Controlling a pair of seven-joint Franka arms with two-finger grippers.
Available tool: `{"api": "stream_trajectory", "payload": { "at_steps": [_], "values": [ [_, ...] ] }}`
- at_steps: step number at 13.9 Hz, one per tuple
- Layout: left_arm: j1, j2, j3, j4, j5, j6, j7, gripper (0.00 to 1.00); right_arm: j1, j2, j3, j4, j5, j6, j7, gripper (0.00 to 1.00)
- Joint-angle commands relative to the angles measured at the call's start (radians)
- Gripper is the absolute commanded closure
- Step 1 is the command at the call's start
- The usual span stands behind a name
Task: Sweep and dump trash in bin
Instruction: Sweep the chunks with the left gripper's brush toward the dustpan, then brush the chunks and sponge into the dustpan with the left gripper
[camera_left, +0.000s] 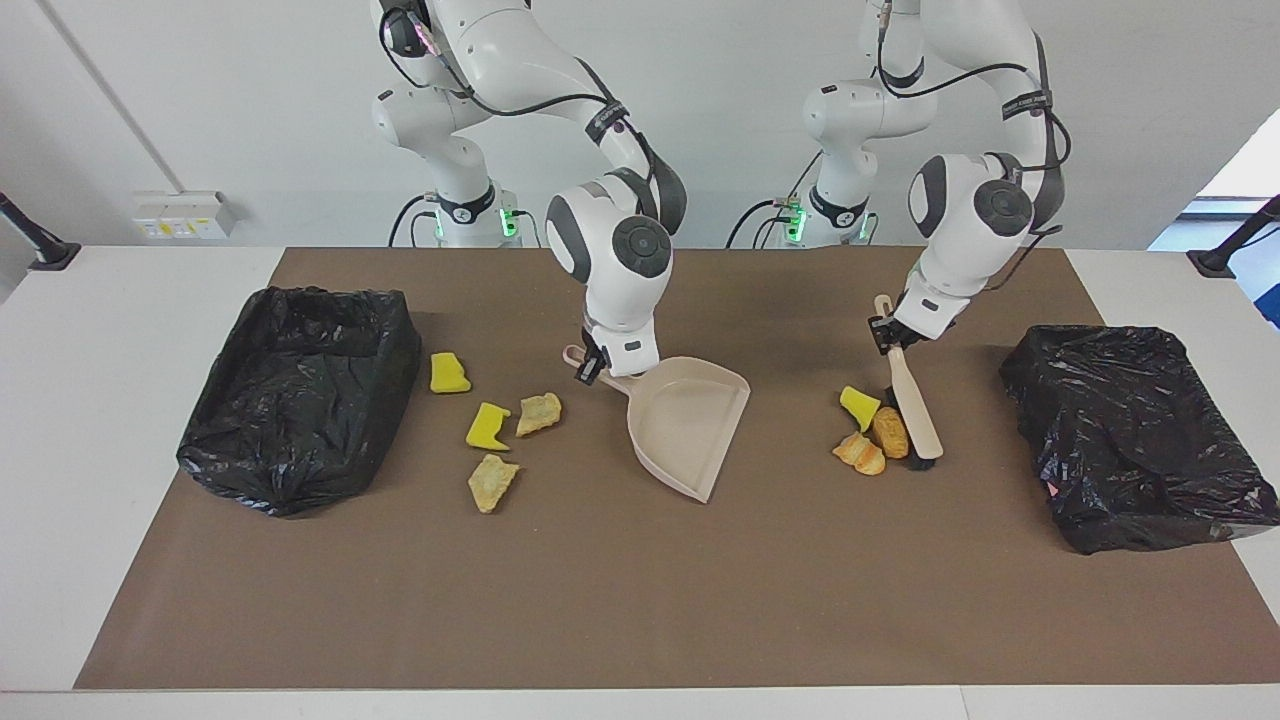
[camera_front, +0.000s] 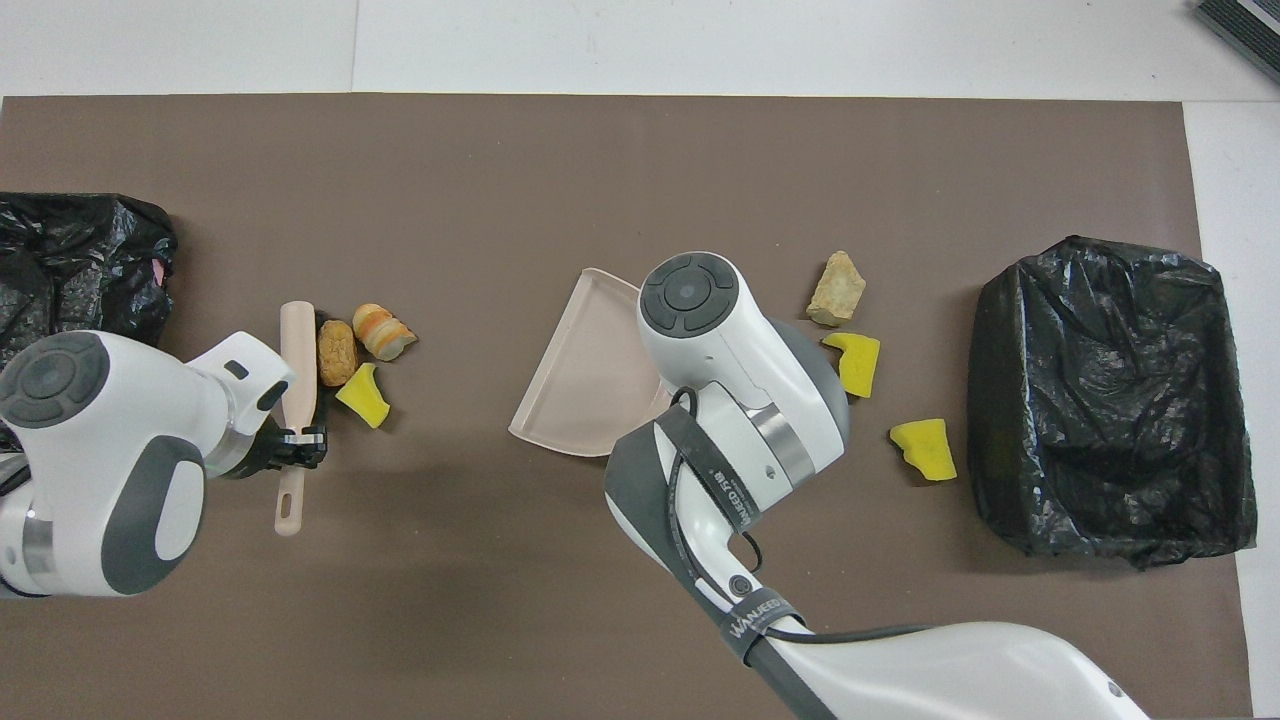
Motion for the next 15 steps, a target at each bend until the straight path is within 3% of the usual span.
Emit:
{"api": "stream_trajectory", "payload": {
  "at_steps": [1,6,15],
  "values": [
    [-0.062,-0.026,0.01,-0.041,-0.07,0.042,-0.004,1.0,-0.004,-0.012,0.005,-0.001,0.007,-0.012,-0.013,1.0],
    [-0.191,0.021,0.008,-0.03,-0.082,0.12,-0.001,1.0,-0.004,-0.012,0.005,-0.001,0.007,-0.014,-0.013,1.0],
    [-0.467,0.018,0.008,0.005,-0.187,0.139,-0.009,1.0,-0.004,-0.011,0.005,0.002,0.009,-0.015,-0.007,1.0]
  ]
}}
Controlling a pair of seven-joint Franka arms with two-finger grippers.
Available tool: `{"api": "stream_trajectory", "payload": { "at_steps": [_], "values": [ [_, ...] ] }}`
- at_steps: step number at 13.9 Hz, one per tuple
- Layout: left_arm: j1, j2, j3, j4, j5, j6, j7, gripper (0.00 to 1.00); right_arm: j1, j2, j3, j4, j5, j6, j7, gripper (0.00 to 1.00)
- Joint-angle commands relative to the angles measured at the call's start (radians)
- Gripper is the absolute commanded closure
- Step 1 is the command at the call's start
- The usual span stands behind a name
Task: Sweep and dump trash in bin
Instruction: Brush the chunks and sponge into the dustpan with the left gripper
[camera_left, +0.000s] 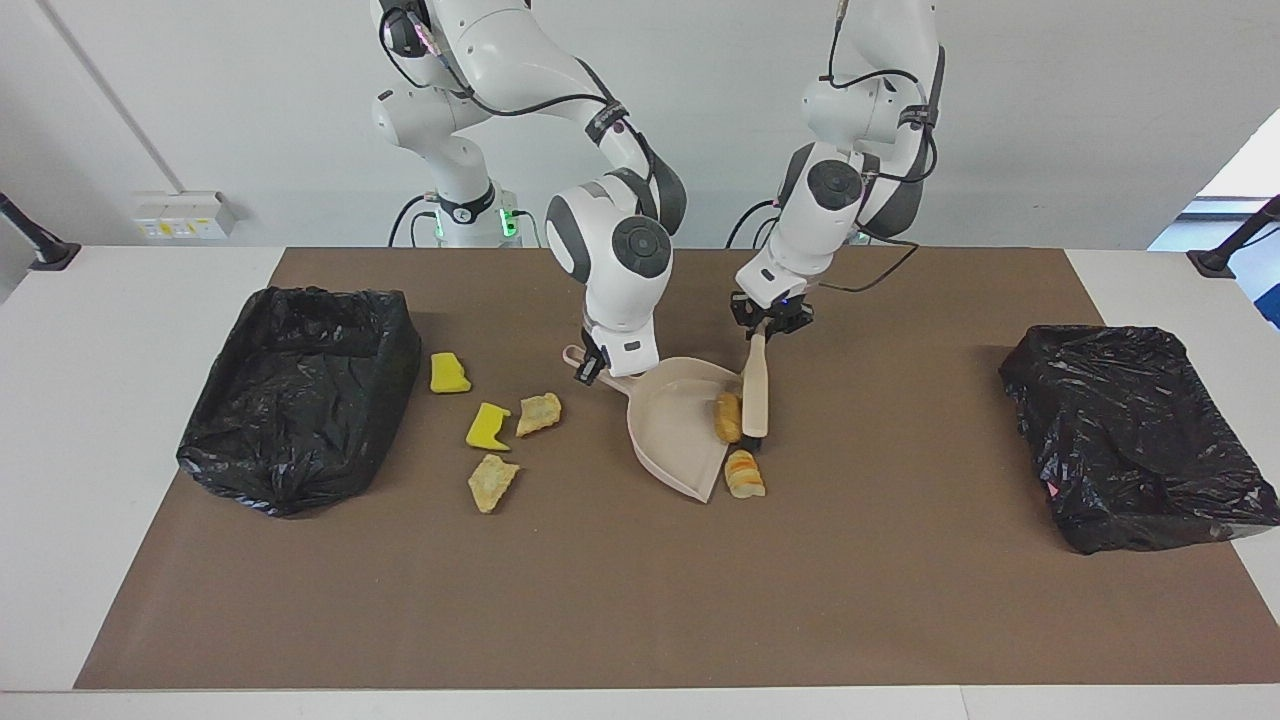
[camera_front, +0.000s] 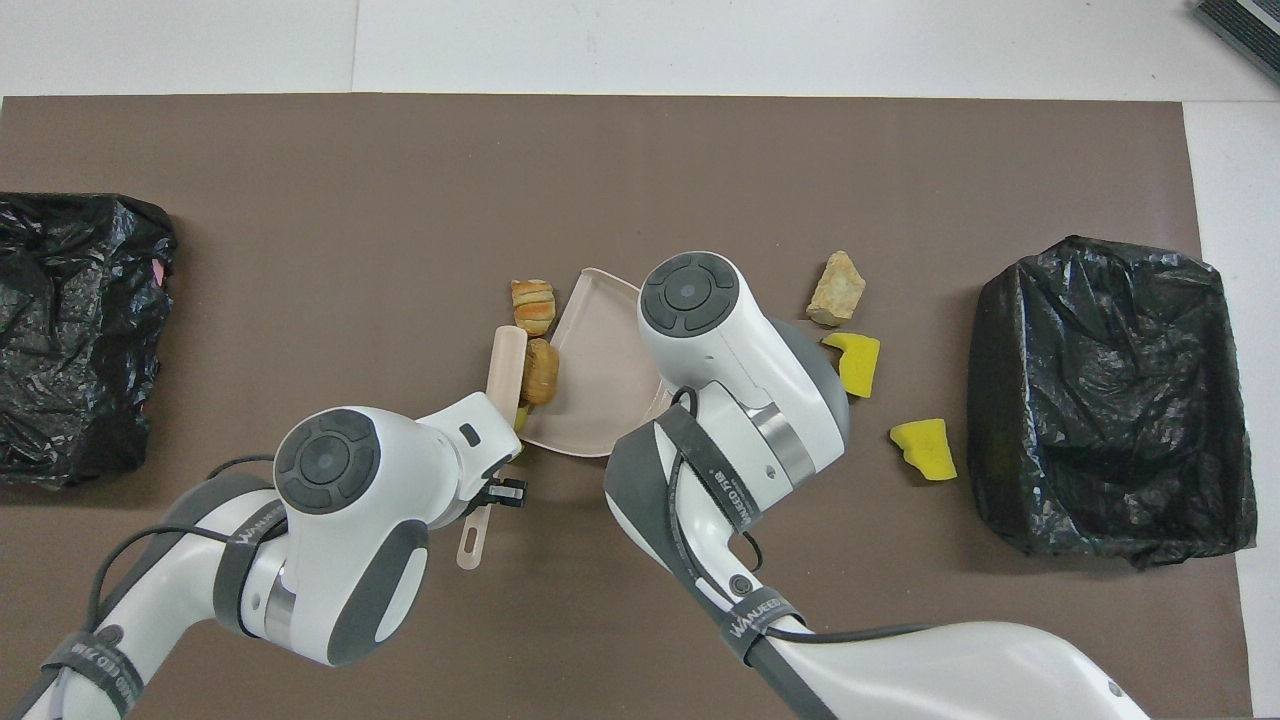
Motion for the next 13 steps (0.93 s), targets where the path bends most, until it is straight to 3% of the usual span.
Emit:
{"api": "stream_trajectory", "payload": {
  "at_steps": [1,3,6,9,13],
  "values": [
    [-0.064,0.004,0.015,0.042,-0.058,-0.003,-0.002,1.0,-0.004,-0.011,0.006,0.002,0.011,-0.015,-0.007,1.0],
    [-0.055,-0.002,0.02,0.082,-0.096,-0.027,-0.025,1.0,-0.004,-0.011,0.006,0.002,0.011,-0.017,-0.007,1.0],
    [0.041,0.006,0.03,0.209,-0.096,-0.189,-0.026,1.0,-0.004,-0.011,0.006,0.002,0.011,-0.015,-0.005,1.0],
    [0.111,0.044,0.03,0.254,-0.075,-0.196,-0.007,1.0,-0.004,-0.011,0.006,0.002,0.011,-0.015,-0.005,1.0],
    [0.143,0.235,0.03,0.384,0.022,-0.199,0.013,1.0,-0.002,-0.011,0.006,0.002,0.012,-0.014,-0.004,1.0]
  ]
}}
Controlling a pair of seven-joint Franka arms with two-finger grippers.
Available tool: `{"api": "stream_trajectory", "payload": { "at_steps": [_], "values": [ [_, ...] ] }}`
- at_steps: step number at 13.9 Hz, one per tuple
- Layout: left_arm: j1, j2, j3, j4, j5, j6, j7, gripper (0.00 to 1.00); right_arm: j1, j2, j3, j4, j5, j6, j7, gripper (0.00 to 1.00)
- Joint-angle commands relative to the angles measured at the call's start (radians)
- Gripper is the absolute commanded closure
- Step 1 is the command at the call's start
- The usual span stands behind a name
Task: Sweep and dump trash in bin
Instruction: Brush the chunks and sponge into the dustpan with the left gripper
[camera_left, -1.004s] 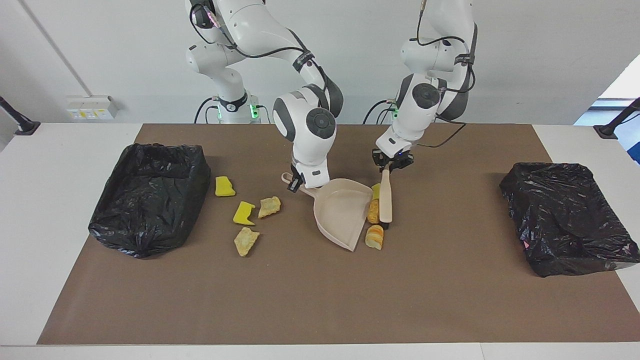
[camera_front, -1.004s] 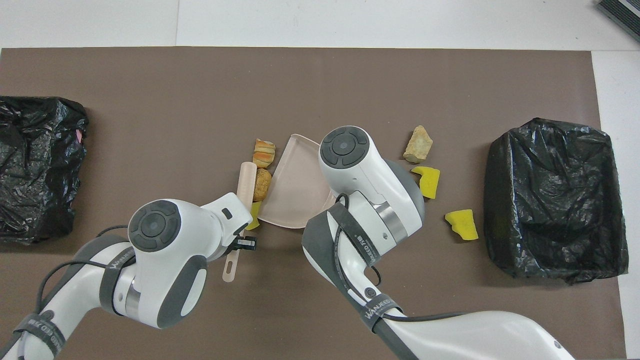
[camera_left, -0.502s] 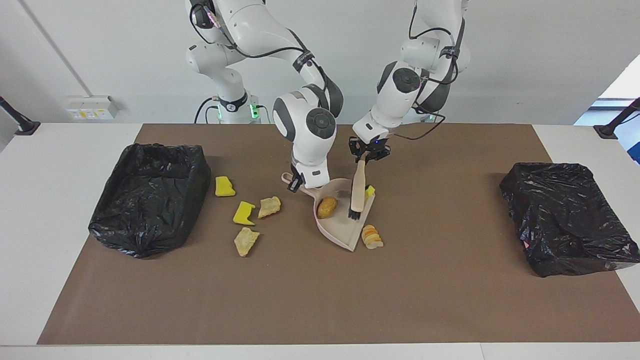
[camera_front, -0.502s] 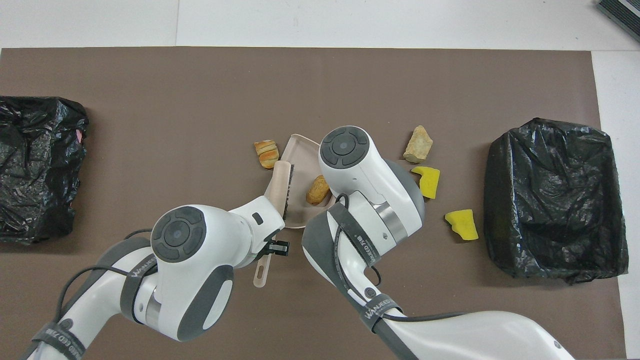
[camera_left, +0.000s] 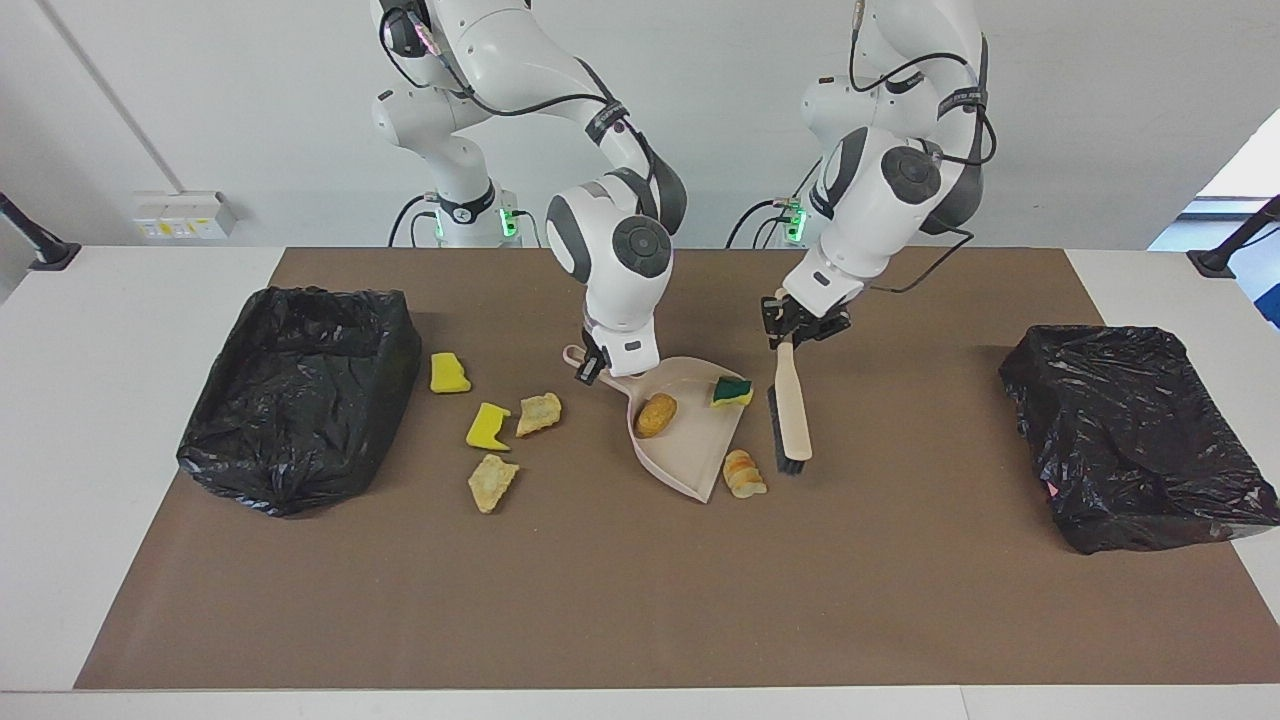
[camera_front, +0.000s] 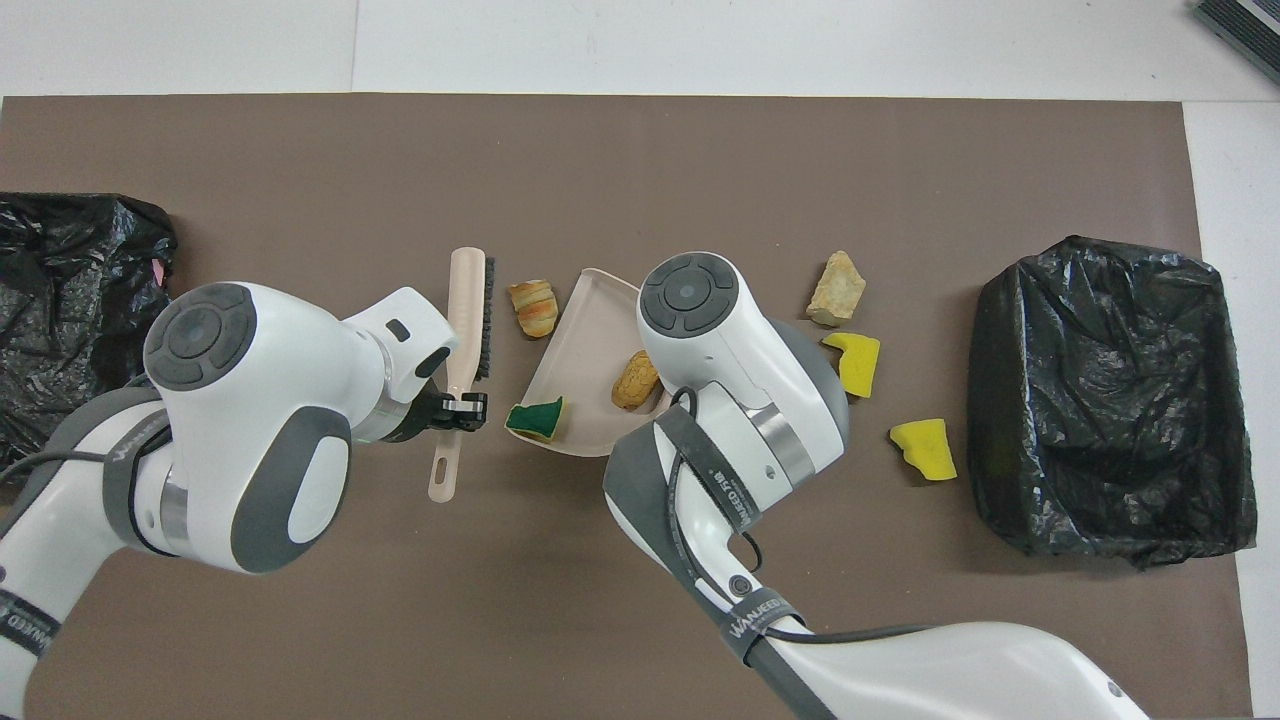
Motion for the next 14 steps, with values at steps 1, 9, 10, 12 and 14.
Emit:
{"api": "stream_trajectory", "payload": {
  "at_steps": [1,9,10,12,14],
  "values": [
    [0.002,0.139,-0.008,0.1,0.063,0.0,0.005,1.0,-0.003,-0.011,0.005,0.002,0.012,-0.012,-0.002,1.0],
    [-0.141,0.083,-0.021,0.014,0.048,-0.001,0.126,1.0,-0.003,-0.012,0.005,0.0,0.014,-0.015,-0.002,1.0],
    [-0.16,0.08,-0.021,0.014,0.032,-0.001,0.111,1.0,-0.003,-0.012,0.005,0.0,0.014,-0.015,-0.002,1.0],
    [-0.163,0.077,-0.018,0.025,0.032,-0.003,0.099,1.0,-0.003,-0.012,0.005,0.002,0.014,-0.015,-0.002,1.0],
    [-0.131,0.077,-0.011,0.033,0.031,-0.003,0.105,1.0,-0.003,-0.012,0.005,0.002,0.014,-0.014,-0.002,1.0]
  ]
}}
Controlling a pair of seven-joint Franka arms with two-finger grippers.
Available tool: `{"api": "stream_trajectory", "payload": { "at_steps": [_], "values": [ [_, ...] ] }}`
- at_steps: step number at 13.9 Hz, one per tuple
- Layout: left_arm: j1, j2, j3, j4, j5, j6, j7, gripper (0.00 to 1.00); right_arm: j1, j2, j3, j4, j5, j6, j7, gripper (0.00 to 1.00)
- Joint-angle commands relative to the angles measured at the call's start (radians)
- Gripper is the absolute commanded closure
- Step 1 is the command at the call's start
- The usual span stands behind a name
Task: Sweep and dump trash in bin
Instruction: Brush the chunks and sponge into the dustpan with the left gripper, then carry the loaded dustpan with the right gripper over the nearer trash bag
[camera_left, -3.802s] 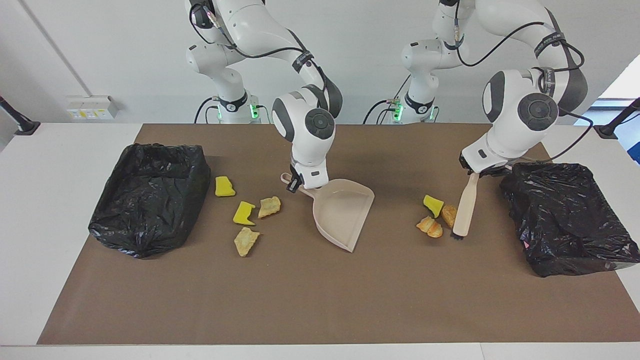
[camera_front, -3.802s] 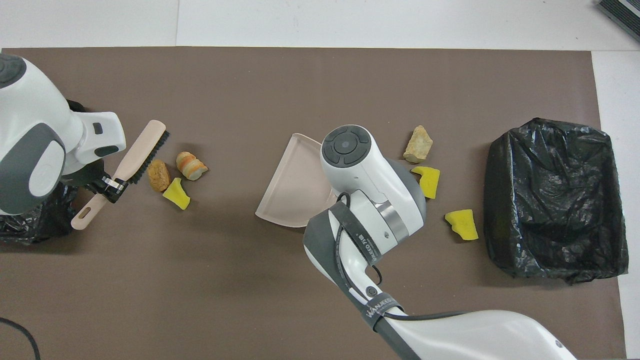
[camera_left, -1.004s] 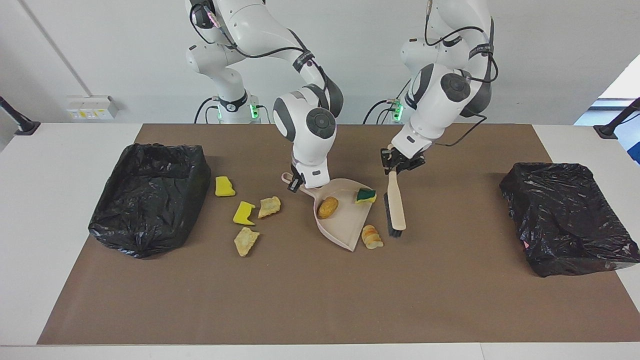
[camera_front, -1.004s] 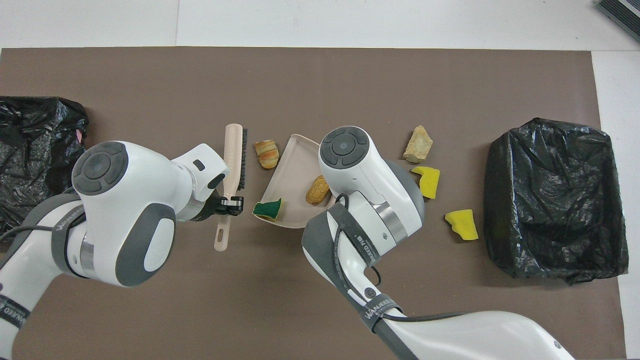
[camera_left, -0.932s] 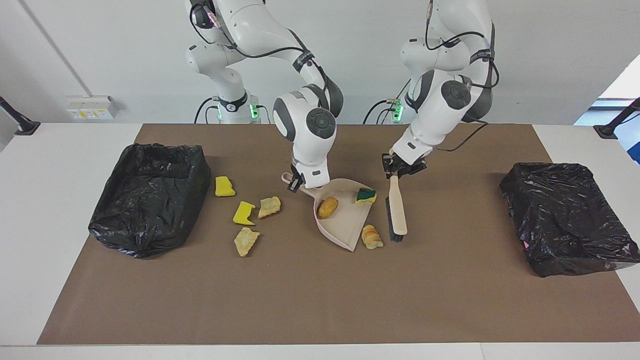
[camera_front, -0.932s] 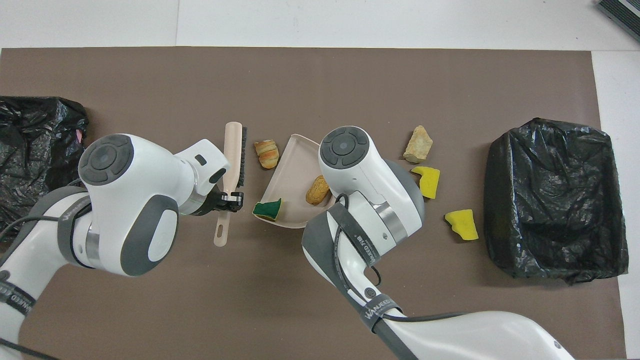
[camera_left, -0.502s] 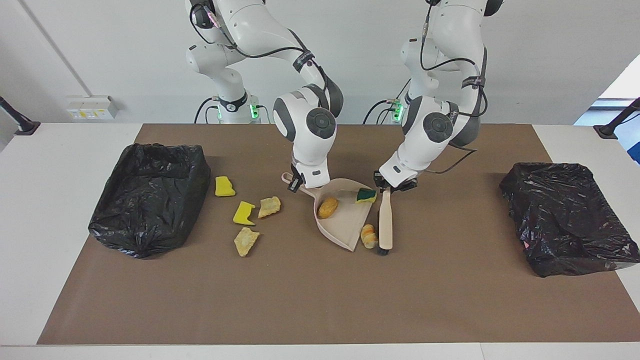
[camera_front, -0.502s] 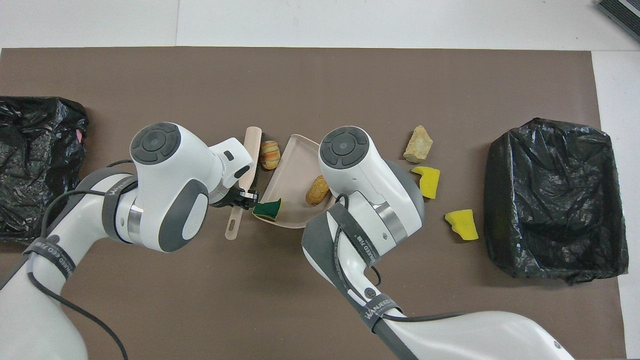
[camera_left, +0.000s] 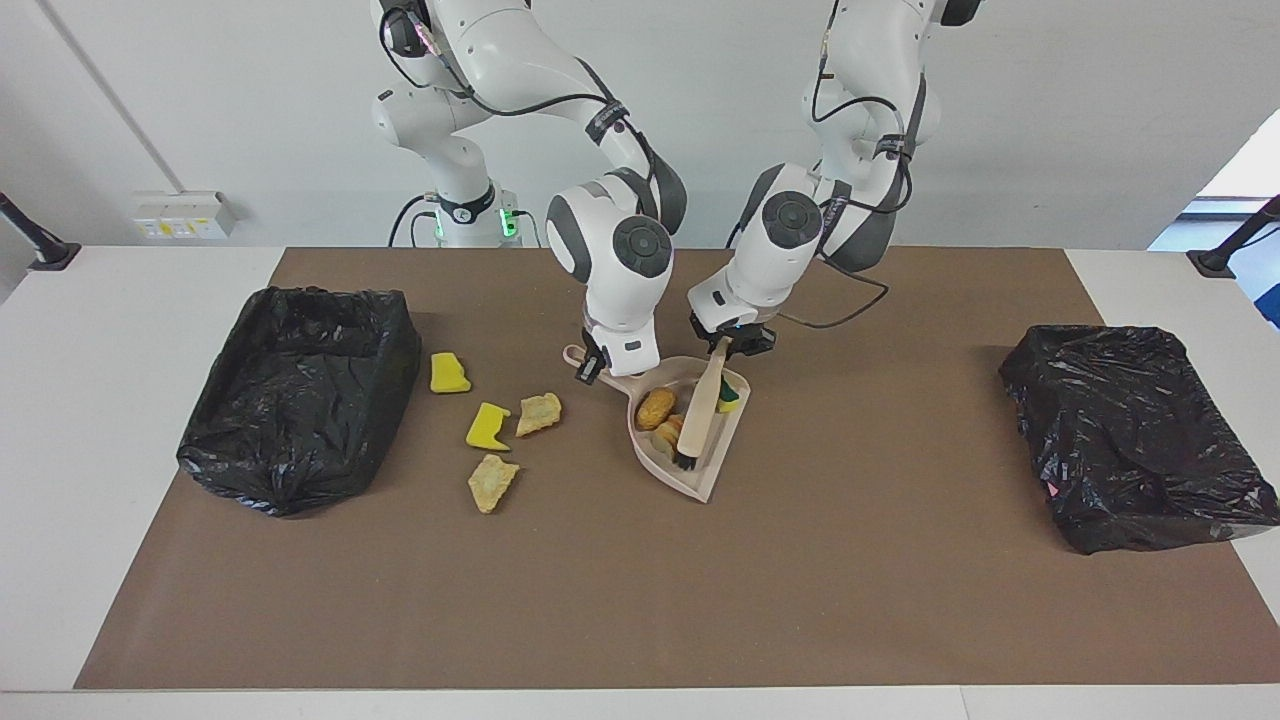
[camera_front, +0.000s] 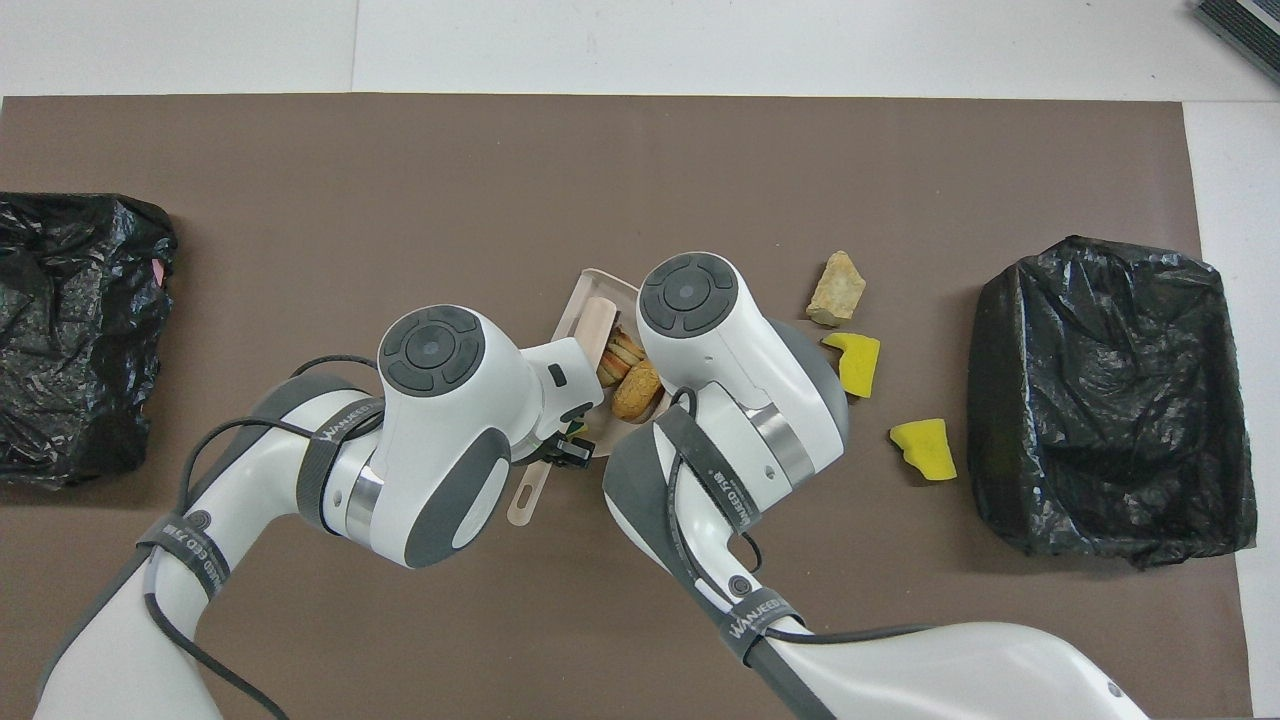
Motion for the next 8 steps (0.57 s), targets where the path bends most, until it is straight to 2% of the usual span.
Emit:
{"api": "stream_trajectory", "payload": {
  "at_steps": [1,4,8],
  "values": [
    [0.064,-0.029,0.017,-0.005,-0.01,-0.006,0.018,1.0,-0.003,-0.012,0.005,0.001,0.013,-0.012,-0.002,1.0],
    [0.133,-0.04,0.017,0.05,-0.01,-0.05,0.012,1.0,-0.003,-0.011,0.005,0.001,0.013,-0.012,-0.002,1.0],
    [0.137,-0.068,0.022,0.06,-0.012,-0.075,-0.002,1.0,-0.003,-0.012,0.005,0.003,0.015,-0.014,-0.002,1.0]
  ]
}}
